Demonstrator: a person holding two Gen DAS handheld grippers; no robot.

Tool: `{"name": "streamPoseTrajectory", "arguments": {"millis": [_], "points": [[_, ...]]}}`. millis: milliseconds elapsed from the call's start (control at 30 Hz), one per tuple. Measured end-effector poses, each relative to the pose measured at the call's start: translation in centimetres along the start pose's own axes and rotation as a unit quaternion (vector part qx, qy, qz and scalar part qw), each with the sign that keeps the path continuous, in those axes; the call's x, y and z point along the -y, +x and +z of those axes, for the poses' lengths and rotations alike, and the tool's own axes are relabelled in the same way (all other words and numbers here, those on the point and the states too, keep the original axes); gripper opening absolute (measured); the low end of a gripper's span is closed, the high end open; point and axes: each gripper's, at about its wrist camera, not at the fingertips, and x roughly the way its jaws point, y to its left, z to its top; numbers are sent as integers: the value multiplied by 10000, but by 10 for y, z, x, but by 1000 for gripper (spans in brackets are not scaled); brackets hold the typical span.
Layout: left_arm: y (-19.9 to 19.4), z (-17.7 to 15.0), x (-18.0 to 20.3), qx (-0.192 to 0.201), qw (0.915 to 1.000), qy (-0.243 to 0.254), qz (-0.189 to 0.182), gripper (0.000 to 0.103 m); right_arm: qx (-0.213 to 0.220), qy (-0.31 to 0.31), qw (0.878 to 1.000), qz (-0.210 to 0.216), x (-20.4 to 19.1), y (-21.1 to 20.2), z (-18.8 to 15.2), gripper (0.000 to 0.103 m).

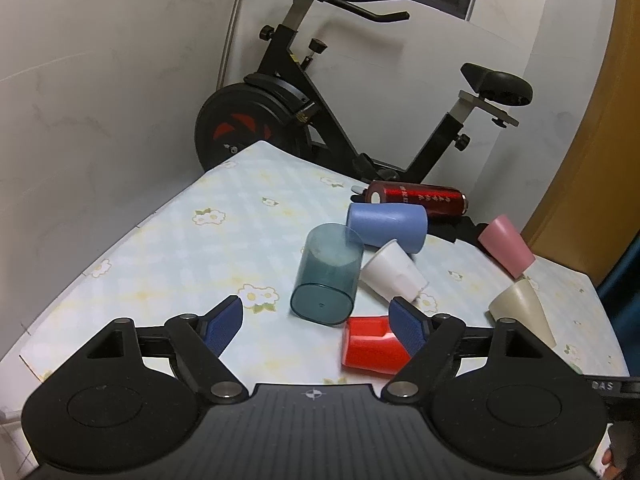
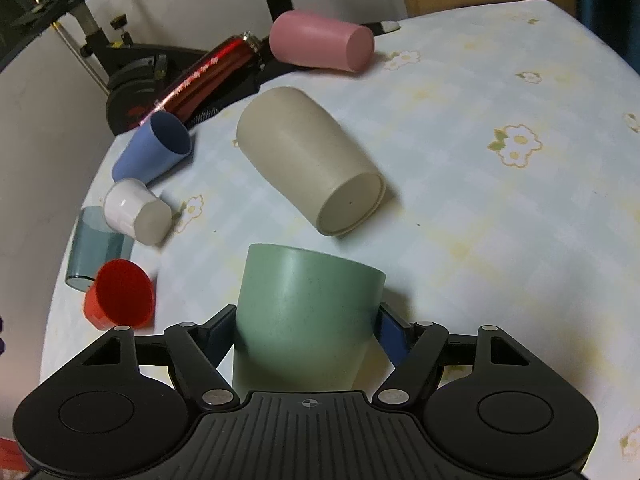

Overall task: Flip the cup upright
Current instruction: 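Carry the green cup with the right tool and set it down upright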

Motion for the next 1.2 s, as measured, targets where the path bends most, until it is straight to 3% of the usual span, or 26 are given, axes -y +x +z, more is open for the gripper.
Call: {"name": "streamPoseTrajectory", "arguments": {"millis": [367,600,733,900,1200], "points": [[2,-7,12,-106,9998,-114,-159,83,720,-361,9964,-249,21,-64,-24,67],[6,-10,28,-204,9990,-101,-386,83,1257,-833,9847,-876,33,-79,2,66],[9,-10,39,-196,9988,-65,-447,83,1553,-1412,9678,-1388,31,-69,22,66],[14,-10,54,-210,9987,31,-458,83,1576,-1758,9560,-1742,31,-50,38,66],[21,-10,67,-274,9985,195,-435,83,1435,-1572,9614,-1745,40,-39,37,66]]}}
